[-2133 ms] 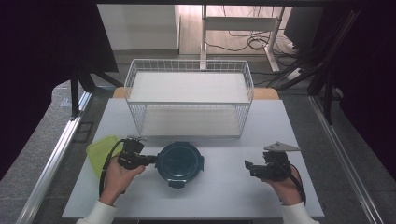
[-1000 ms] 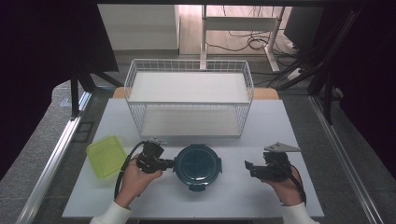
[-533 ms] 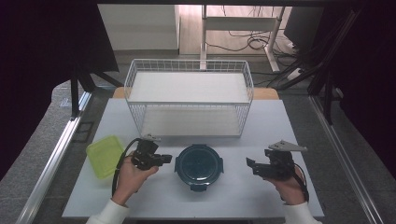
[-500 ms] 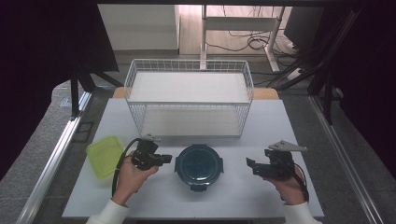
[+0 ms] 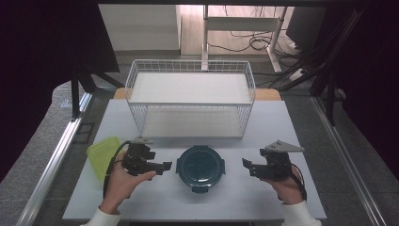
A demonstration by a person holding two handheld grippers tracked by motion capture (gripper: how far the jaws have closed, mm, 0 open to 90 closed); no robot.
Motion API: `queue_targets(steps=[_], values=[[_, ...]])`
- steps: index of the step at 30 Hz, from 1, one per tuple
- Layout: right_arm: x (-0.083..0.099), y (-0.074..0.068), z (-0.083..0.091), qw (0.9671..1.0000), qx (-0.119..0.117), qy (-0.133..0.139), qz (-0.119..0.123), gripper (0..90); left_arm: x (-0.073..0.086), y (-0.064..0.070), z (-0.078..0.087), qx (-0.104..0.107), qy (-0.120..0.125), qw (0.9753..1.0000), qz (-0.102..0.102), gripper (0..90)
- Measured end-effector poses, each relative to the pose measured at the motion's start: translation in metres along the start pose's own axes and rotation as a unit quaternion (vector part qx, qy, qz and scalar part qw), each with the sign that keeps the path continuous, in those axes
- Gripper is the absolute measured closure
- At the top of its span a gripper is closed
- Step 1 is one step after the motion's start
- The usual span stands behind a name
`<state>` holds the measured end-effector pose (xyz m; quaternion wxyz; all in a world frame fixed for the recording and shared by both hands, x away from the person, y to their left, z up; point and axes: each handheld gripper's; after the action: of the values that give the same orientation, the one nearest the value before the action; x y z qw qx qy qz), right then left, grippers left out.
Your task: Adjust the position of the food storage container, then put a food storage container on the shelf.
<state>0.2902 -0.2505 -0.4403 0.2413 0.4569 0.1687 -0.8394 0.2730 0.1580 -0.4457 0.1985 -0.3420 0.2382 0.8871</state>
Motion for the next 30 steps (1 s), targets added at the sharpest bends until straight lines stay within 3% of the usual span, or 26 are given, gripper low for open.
queue_targets(steps=[1, 8, 15, 22, 25, 30], values=[[0.000, -0.001, 0.000, 1.0000, -0.002, 0.001, -0.002, 20.8, 0.001, -0.001, 0.001, -0.017, 0.000, 0.9998, 0.003, 18.1], [0.000, -0.003, 0.000, 0.9996, -0.025, -0.009, -0.007, 22.6, 0.003, -0.006, 0.004, -0.004, 0.014, 0.9998, 0.015, 16.2], [0.001, -0.009, -0.003, 0.9980, -0.054, -0.012, -0.030, 18.6, 0.001, -0.007, 0.004, 0.003, 0.033, 0.9989, 0.033, 10.6], [0.002, -0.015, -0.012, 0.9960, -0.077, -0.021, -0.039, 16.6, 0.001, -0.004, -0.008, 0.041, 0.035, 0.9971, 0.053, 9.1], [0.000, -0.019, -0.014, 0.9939, -0.095, -0.019, -0.052, 15.6, -0.004, -0.002, -0.016, 0.074, 0.042, 0.9939, 0.070, 8.6], [0.005, -0.021, -0.013, 0.9923, -0.102, -0.023, -0.067, 14.8, -0.004, -0.001, -0.026, 0.083, 0.034, 0.9932, 0.075, 7.2]])
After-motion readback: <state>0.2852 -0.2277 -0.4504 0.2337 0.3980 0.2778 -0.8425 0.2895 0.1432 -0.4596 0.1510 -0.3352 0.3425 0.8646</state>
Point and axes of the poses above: each handheld gripper's, and its own axes: z roughly backward along the jaws, x roughly out of its underside, y roughly to its right, and after that the axes turned 6 degrees about y, right-handed
